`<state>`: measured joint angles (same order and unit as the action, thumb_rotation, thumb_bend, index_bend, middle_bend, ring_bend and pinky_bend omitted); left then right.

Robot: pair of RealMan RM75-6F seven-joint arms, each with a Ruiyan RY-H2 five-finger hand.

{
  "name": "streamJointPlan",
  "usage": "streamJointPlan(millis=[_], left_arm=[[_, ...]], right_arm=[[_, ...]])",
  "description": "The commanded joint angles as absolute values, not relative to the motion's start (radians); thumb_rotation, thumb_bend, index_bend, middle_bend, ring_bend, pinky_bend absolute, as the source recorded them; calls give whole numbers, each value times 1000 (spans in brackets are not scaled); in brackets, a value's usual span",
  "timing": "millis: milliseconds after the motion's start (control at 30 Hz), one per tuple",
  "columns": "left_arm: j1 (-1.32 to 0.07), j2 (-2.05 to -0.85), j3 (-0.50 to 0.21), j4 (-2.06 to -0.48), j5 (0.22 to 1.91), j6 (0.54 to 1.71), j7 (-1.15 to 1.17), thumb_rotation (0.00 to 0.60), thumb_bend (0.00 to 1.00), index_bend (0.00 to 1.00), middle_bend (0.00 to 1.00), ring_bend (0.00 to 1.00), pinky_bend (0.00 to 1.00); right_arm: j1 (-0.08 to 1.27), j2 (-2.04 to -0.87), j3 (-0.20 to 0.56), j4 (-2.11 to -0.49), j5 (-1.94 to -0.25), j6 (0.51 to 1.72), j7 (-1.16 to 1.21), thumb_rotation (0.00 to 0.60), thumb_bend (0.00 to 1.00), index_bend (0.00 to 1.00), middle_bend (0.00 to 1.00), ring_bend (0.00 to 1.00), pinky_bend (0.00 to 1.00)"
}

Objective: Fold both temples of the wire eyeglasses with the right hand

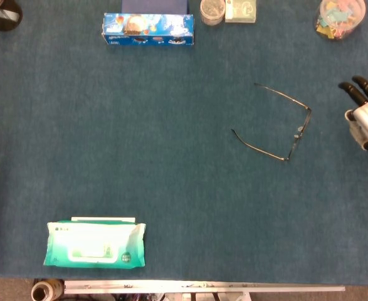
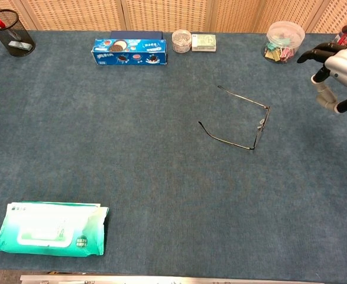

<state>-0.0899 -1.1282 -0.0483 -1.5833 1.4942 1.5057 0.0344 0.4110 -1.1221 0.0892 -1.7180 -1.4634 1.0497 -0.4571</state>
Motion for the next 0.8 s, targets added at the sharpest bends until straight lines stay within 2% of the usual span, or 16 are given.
streamJointPlan(millis=[33, 167, 300, 500, 667, 800], left_arm=[[-89, -1127, -49, -1583, 1494, 1507, 34, 600, 675, 486, 505, 539, 708], [-89, -1127, -48, -1583, 1495, 1506, 32, 600, 675, 486, 504, 539, 708], [-90, -1127, -49, -1583, 1492, 1502, 35, 600, 675, 486, 504, 539, 708], [-90, -1127, -49, -1584, 1492, 1500, 37, 600, 675, 486, 504, 539, 708], [-88, -1126, -48, -1586, 1495, 1505, 35, 600, 675, 486, 504, 539, 708], [-88, -1124, -48, -1587, 1497, 1506, 33, 600, 675, 486, 504, 539, 708]], right_arm=[[415, -1126, 85, -1715, -1465, 1051, -457, 600, 174, 0, 136, 78, 279], [422, -1127, 78, -1712, -1463, 1047, -454, 600, 42, 0, 121, 63, 262], [434, -1134, 71, -1703, -1455, 1031, -451, 600, 47, 0, 120, 62, 246], [474, -1139, 55, -1692, -1433, 952, -433, 600, 219, 3, 131, 62, 242], [508, -1158, 44, -1677, -1419, 898, -443, 600, 284, 89, 161, 62, 242], [534, -1176, 36, -1663, -1403, 857, -455, 600, 364, 102, 169, 62, 241]])
